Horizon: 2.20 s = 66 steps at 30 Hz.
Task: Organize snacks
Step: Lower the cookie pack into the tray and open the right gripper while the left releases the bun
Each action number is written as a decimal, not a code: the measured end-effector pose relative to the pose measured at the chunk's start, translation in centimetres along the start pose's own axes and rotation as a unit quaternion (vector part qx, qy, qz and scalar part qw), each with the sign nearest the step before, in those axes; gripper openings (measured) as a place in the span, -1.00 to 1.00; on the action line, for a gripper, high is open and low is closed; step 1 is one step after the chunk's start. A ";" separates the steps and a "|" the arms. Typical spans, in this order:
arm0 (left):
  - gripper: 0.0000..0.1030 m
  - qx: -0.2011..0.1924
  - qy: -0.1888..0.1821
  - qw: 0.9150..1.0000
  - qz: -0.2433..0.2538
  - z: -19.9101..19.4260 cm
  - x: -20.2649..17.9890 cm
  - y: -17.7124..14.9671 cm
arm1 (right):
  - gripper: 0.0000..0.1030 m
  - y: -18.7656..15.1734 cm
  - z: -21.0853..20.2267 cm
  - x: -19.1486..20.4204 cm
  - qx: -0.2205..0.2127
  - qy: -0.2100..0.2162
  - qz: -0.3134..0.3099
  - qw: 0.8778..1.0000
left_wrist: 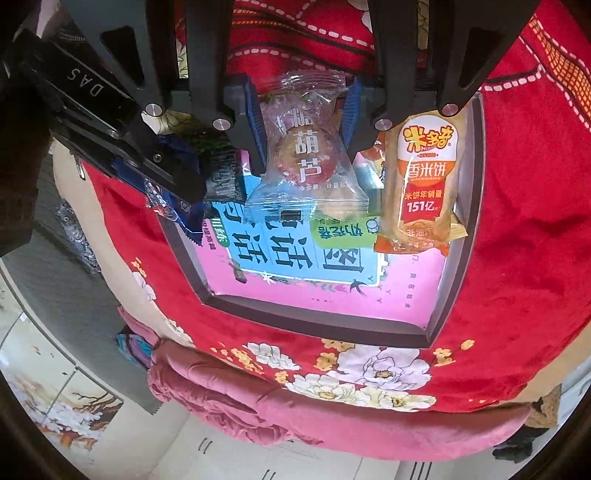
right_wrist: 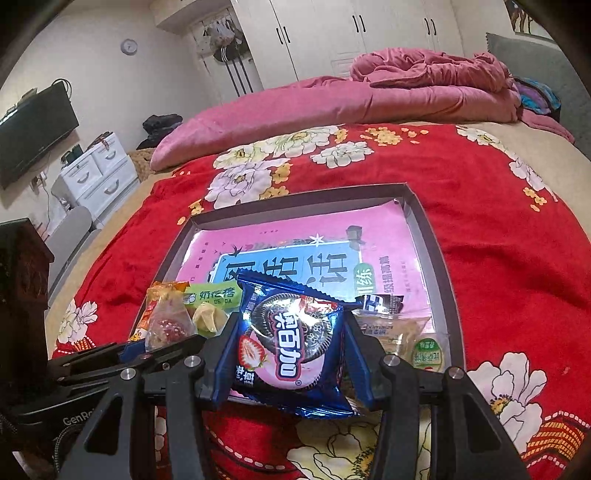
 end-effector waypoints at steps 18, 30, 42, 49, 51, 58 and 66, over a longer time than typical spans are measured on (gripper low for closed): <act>-0.27 0.017 -0.013 1.000 -0.013 0.6 0.8 0.1 | 0.01 0.2 1.8 0.2 0.015 -0.004 0.000 1.000; -0.27 0.019 -0.020 0.999 -0.018 0.8 0.8 0.1 | 0.02 0.0 1.8 0.1 0.020 0.011 0.002 1.000; -0.27 0.017 -0.025 0.999 -0.021 0.9 0.9 0.3 | 0.02 -0.2 1.7 0.1 0.025 0.018 0.003 1.000; -0.27 0.016 -0.025 0.999 -0.021 0.9 0.9 0.2 | 0.05 -0.4 1.3 0.0 0.025 0.016 0.005 1.000; -0.27 0.016 -0.026 0.999 -0.022 0.9 0.9 0.2 | 0.05 -0.4 1.1 0.0 0.026 0.018 0.006 0.999; -0.26 0.013 -0.027 0.999 -0.014 1.0 0.6 0.1 | 0.05 -0.6 0.5 0.0 0.024 0.015 -0.001 1.000; -0.18 0.011 -0.029 1.000 0.001 0.9 -0.2 0.1 | 0.05 -1.1 -0.6 -0.3 0.020 -0.005 -0.010 1.000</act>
Point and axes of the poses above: each gripper's, at about its wrist camera, not at the fingertips, and z roughly the way its jaws point, x to its left, y to its top, the point moved 3 cm from there along z, roughly the way its jaws point, and after that the axes turned 13 degrees about x, right-handed, at the moved point
